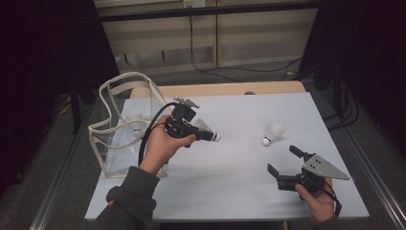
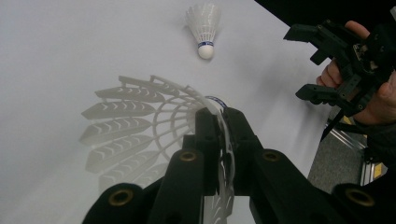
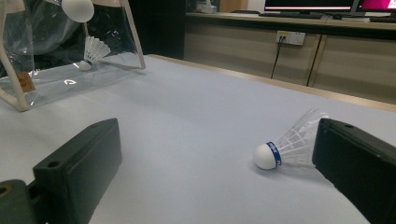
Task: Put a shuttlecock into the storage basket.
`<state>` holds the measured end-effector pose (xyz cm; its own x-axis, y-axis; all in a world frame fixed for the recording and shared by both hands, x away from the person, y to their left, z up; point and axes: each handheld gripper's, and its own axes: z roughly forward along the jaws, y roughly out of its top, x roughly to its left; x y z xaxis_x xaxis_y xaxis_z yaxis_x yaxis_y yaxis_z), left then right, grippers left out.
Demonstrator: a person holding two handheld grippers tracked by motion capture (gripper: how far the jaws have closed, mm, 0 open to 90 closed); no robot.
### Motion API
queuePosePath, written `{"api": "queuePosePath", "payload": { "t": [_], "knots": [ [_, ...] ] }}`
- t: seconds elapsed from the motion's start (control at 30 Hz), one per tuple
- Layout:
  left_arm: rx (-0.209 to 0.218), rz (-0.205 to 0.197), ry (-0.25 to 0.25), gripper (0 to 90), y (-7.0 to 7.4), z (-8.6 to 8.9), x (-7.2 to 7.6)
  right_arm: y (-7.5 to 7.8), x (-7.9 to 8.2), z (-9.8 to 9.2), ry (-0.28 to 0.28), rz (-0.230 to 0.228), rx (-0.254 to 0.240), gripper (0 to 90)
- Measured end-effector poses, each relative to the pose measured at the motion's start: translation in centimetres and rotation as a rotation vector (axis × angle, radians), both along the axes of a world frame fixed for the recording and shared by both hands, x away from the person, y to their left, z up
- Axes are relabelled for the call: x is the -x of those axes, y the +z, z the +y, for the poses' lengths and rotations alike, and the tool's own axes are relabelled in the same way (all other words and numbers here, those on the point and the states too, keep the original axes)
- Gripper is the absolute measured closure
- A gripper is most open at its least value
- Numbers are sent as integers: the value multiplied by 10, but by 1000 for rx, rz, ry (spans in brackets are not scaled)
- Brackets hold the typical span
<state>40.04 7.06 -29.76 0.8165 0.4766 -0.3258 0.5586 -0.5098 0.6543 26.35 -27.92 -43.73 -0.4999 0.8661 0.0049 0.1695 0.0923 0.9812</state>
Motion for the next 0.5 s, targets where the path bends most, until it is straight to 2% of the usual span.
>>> {"api": "queuePosePath", "payload": {
  "t": [0.17,0.5],
  "knots": [
    [-9,-5,9,857,3,2,-2,0,0,-1,-6,-1,-7,13],
    [9,-4,26,857,10,6,-6,1,0,0,-8,-1,-3,13]
  ]
}}
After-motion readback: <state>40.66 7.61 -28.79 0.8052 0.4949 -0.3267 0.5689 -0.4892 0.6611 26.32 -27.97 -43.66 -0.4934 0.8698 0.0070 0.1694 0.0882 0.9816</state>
